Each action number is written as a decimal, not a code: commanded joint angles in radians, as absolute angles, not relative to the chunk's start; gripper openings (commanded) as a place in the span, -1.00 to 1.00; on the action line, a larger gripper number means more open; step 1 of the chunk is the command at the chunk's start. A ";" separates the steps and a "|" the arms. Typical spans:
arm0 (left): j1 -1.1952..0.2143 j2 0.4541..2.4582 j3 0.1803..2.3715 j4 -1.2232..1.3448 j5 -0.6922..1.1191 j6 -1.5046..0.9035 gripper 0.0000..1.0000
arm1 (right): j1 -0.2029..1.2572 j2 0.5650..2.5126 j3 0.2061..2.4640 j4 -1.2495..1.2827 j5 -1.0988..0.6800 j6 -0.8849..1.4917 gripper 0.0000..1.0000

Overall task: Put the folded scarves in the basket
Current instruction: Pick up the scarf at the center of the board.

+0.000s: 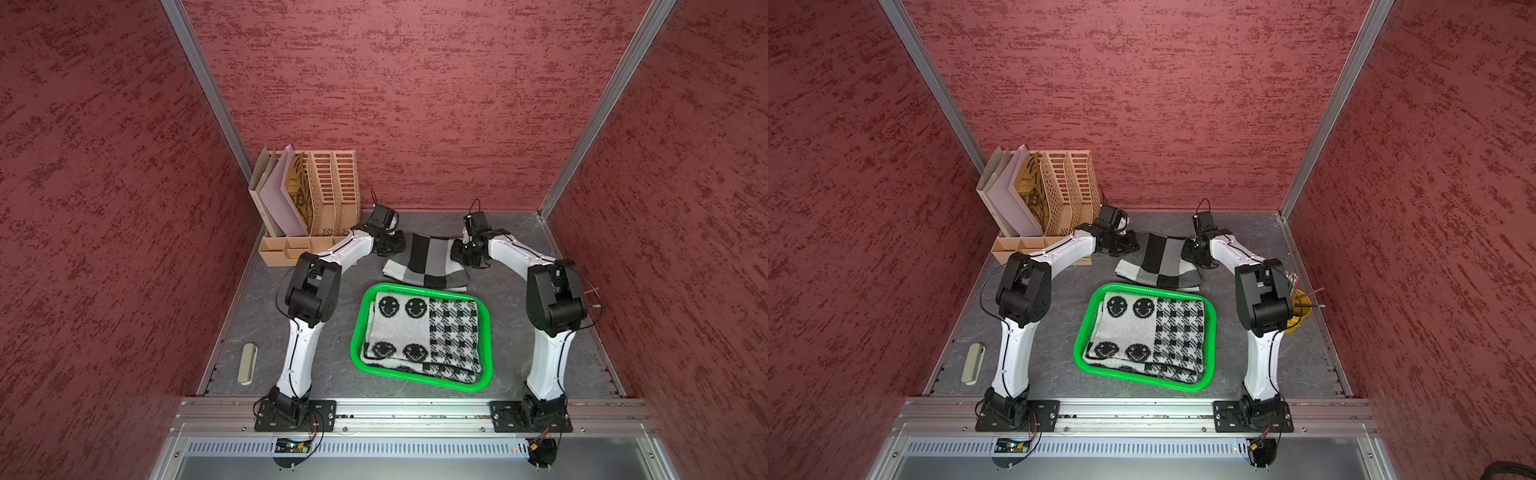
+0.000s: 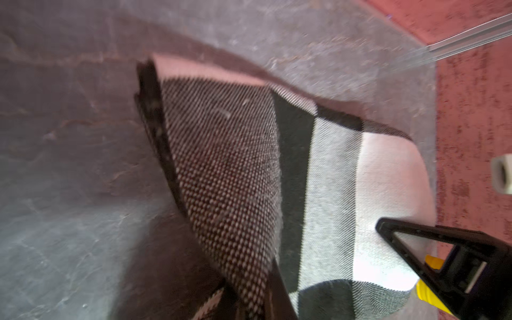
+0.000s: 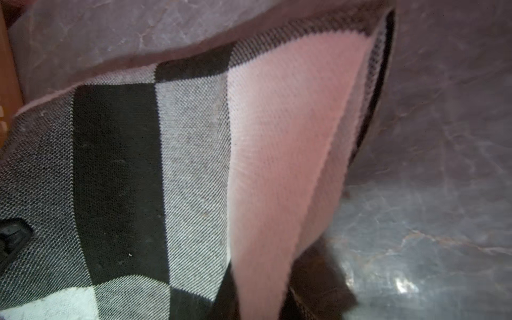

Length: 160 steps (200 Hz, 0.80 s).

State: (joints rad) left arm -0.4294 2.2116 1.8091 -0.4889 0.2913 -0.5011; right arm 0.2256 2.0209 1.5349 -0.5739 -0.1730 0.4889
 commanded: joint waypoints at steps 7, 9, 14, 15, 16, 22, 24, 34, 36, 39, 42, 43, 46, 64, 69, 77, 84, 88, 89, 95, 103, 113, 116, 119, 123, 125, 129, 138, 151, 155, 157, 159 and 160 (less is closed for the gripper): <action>-0.439 2.151 1.870 -0.493 0.296 -0.499 -1.00 | 0.236 1.967 1.598 -0.623 -0.124 0.471 -1.00; -0.439 2.151 1.873 -0.497 0.296 -0.499 -1.00 | 0.235 1.967 1.601 -0.625 -0.124 0.471 -1.00; -0.439 2.151 1.879 -0.503 0.292 -0.499 -1.00 | 0.237 1.964 1.605 -0.630 -0.122 0.472 -1.00; -0.439 2.150 1.881 -0.505 0.292 -0.499 -1.00 | 0.237 1.964 1.606 -0.630 -0.122 0.471 -1.00; -0.439 2.149 1.882 -0.506 0.291 -0.498 -1.00 | 0.237 1.964 1.607 -0.631 -0.121 0.470 -1.00; -0.440 2.147 1.889 -0.512 0.289 -0.497 -1.00 | 0.238 1.959 1.612 -0.636 -0.119 0.470 -1.00; -0.440 2.145 1.891 -0.512 0.288 -0.497 -1.00 | 0.238 1.958 1.614 -0.636 -0.118 0.471 -1.00; -0.440 2.137 1.898 -0.519 0.286 -0.499 -1.00 | 0.240 1.948 1.620 -0.645 -0.116 0.471 -1.00; -0.440 2.135 1.900 -0.521 0.285 -0.499 -1.00 | 0.241 1.944 1.622 -0.647 -0.115 0.471 -1.00; -0.440 2.132 1.903 -0.523 0.284 -0.499 -1.00 | 0.242 1.940 1.623 -0.649 -0.113 0.471 -1.00; -0.442 2.130 1.905 -0.526 0.282 -0.501 -1.00 | 0.243 1.936 1.624 -0.650 -0.112 0.472 -1.00; -0.442 2.129 1.907 -0.528 0.281 -0.500 -1.00 | 0.243 1.934 1.625 -0.650 -0.111 0.471 -1.00; -0.442 2.126 1.910 -0.532 0.279 -0.500 -1.00 | 0.243 1.930 1.626 -0.652 -0.111 0.471 -1.00; -0.446 2.106 1.944 -0.576 0.255 -0.499 -1.00 | 0.246 1.895 1.641 -0.672 -0.100 0.470 -1.00; -0.446 2.100 1.955 -0.591 0.249 -0.499 -1.00 | 0.248 1.885 1.645 -0.681 -0.100 0.469 -1.00; -0.446 2.089 1.969 -0.610 0.243 -0.498 -1.00 | 0.250 1.868 1.653 -0.693 -0.097 0.469 -1.00; -0.448 2.076 1.978 -0.625 0.236 -0.497 -1.00 | 0.252 1.852 1.662 -0.708 -0.093 0.469 -1.00; -0.448 2.068 1.982 -0.633 0.232 -0.496 -1.00 | 0.253 1.842 1.666 -0.716 -0.091 0.469 -1.00; -0.448 2.065 1.983 -0.635 0.231 -0.496 -1.00 | 0.255 1.839 1.666 -0.718 -0.090 0.469 -1.00; -0.449 2.053 1.988 -0.648 0.226 -0.494 -1.00 | 0.260 1.821 1.671 -0.728 -0.086 0.468 -1.00; -0.449 2.035 1.997 -0.668 0.218 -0.492 -1.00 | 0.266 1.798 1.675 -0.748 -0.081 0.468 -1.00; -0.451 2.012 2.005 -0.696 0.208 -0.491 -1.00 | 0.275 1.771 1.681 -0.770 -0.074 0.468 -1.00; -0.450 2.004 2.007 -0.705 0.205 -0.491 -1.00 | 0.279 1.763 1.683 -0.781 -0.072 0.469 -1.00; -0.450 1.998 2.008 -0.715 0.203 -0.491 -1.00 | 0.283 1.755 1.684 -0.792 -0.070 0.471 -1.00; -0.452 1.988 2.011 -0.727 0.201 -0.492 -1.00 | 0.288 1.743 1.685 -0.802 -0.068 0.471 -1.00; -0.451 1.982 2.012 -0.733 0.200 -0.491 -1.00 | 0.291 1.737 1.684 -0.807 -0.066 0.472 -1.00; -0.451 1.972 2.014 -0.745 0.197 -0.491 -1.00 | 0.295 1.724 1.685 -0.817 -0.063 0.474 -1.00; -0.451 1.946 2.012 -0.772 0.191 -0.491 -1.00 | 0.306 1.696 1.681 -0.839 -0.058 0.481 -1.00; -0.454 1.904 2.007 -0.812 0.184 -0.492 -1.00 | 0.324 1.648 1.668 -0.864 -0.056 0.494 -1.00; -0.455 1.891 2.004 -0.824 0.183 -0.490 -1.00 | 0.330 1.633 1.663 -0.873 -0.058 0.498 -1.00; -0.455 1.883 2.001 -0.830 0.183 -0.490 -1.00 | 0.331 1.625 1.660 -0.876 -0.058 0.501 -1.00; -0.456 1.875 1.999 -0.835 0.183 -0.490 -1.00 | 0.336 1.618 1.657 -0.882 -0.058 0.504 -1.00; -0.457 1.872 1.998 -0.837 0.183 -0.489 -1.00 | 0.338 1.614 1.655 -0.883 -0.060 0.505 -1.00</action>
State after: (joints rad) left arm -0.4503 1.9575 1.9774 -0.7605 0.2176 -0.5003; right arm 0.3058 1.7000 1.6485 -0.7975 -0.0917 0.4835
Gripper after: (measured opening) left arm 0.097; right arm 0.111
